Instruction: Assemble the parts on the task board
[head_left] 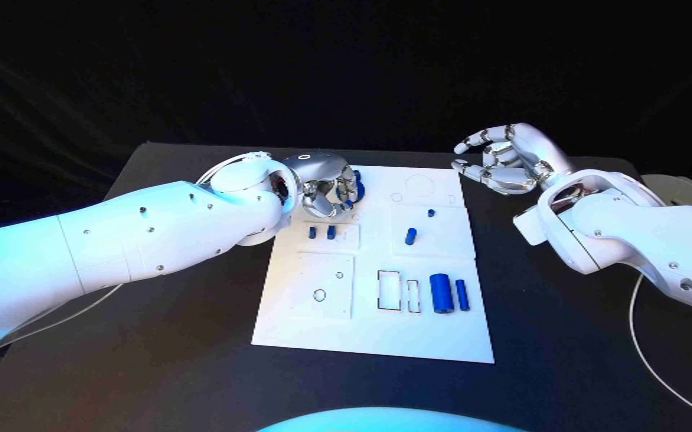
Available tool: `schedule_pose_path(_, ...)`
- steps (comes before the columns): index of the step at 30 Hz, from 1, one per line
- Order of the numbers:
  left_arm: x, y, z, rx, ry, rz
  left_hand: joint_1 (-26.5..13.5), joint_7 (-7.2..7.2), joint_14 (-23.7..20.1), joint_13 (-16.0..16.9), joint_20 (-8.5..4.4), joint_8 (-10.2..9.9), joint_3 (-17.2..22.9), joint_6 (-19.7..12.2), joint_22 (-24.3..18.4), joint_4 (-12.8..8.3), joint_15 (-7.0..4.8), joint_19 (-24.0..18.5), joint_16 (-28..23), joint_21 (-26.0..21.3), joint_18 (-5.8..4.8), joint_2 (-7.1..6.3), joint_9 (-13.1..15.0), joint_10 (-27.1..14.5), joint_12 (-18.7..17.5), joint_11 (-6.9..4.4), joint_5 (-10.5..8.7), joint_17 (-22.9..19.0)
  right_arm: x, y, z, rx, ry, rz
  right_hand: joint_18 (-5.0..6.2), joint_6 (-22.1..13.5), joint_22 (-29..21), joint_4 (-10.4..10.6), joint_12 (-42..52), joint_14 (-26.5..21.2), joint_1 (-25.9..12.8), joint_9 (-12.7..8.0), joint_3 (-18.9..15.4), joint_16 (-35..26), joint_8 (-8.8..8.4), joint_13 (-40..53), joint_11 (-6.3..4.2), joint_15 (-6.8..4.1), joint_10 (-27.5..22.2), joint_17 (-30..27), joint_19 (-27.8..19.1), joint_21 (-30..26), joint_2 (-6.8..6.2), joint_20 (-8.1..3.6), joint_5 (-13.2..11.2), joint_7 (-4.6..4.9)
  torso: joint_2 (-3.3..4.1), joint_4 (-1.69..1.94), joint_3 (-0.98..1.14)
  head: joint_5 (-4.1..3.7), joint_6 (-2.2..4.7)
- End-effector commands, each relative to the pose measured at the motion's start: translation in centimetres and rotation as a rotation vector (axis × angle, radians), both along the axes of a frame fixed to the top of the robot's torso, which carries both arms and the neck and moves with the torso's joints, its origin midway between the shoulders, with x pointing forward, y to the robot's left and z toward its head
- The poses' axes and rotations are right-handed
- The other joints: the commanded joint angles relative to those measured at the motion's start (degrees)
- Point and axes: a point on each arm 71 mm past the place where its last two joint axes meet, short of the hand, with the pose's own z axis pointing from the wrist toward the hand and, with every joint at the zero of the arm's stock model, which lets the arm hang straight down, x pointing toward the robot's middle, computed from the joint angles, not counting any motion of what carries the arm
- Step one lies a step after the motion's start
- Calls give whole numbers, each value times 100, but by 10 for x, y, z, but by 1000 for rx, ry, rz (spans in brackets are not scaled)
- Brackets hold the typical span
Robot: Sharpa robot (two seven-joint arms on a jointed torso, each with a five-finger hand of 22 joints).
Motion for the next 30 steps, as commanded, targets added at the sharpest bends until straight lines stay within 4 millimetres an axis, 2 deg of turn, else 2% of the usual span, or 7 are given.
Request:
schedule_pose_path(1, -1, 7, 4, -27, 25, 17, -62, -10, 27, -6, -1, -21, 11, 45, 7, -11, 0, 39, 36, 20, -90, 15, 9, 44, -17, -7, -20, -5, -1, 1, 0, -4, -2, 14, 55, -33, -4, 13, -1, 174, -50, -5, 11, -28, 21, 9, -11, -50, -24, 0, -36, -25, -10, 4, 28, 5, -5, 8, 8, 4, 0)
schedule_pose_path(7, -1, 28, 4, -3, 49, 53, -58, -16, 27, -8, -1, -29, 14, 56, 20, -27, -4, 46, 35, 28, -92, 12, 11, 71, -37, -14, -16, -12, -1, 0, 0, -4, -1, 11, 55, -32, -5, 13, 3, 173, -52, -5, 11, -31, 27, 9, -12, -51, -20, -2, -36, -30, -12, 4, 27, 4, 8, 2, 3, -9, 5)
schedule_pose_path(12, -1, 37, 2, 14, 65, 65, -55, -17, 26, -9, -2, -32, 16, 57, 10, -34, -5, 40, 33, 22, -90, 10, 11, 76, -44, -14, -14, -19, -1, 0, 0, -4, -1, 11, 55, -31, -6, 13, 5, 173, -54, -5, 11, -33, 31, 10, -12, -51, -18, -5, -36, -33, -13, 3, 27, 4, 7, -8, 6, 23, 2)
schedule_pose_path(15, 0, 39, 0, 22, 75, 68, -56, -18, 24, -10, -3, -35, 15, 57, -4, -38, -5, 32, 31, 14, -87, 6, 11, 80, -50, -15, -15, -26, -1, 1, 0, -4, -1, 13, 55, -31, -6, 13, 5, 173, -54, -5, 11, -33, 31, 10, -12, -51, -18, -5, -36, -33, -13, 3, 27, 4, 13, -18, 5, 39, 6)
schedule_pose_path(20, 2, 41, -3, 30, 86, 70, -58, -18, 24, -10, -3, -36, 13, 58, -9, -38, -5, 29, 31, 10, -85, 4, 11, 82, -53, -15, -16, -25, -1, 1, 0, -3, -1, 14, 55, -31, -6, 13, 5, 173, -54, -5, 11, -33, 31, 10, -12, -51, -18, -5, -36, -33, -13, 3, 27, 4, 4, -11, 0, 34, -7)
schedule_pose_path(30, 5, 37, -8, 49, 94, 63, -66, -18, 15, -12, -4, -41, 10, 63, -38, -40, -4, 10, 23, -9, -79, 2, 12, 92, -64, -15, -18, -50, -1, 2, 0, -3, -1, 15, 55, -31, -6, 13, 5, 173, -54, -5, 11, -33, 31, 10, -12, -51, -18, -5, -36, -33, -13, 3, 27, 4, 7, -9, 6, 37, -10)
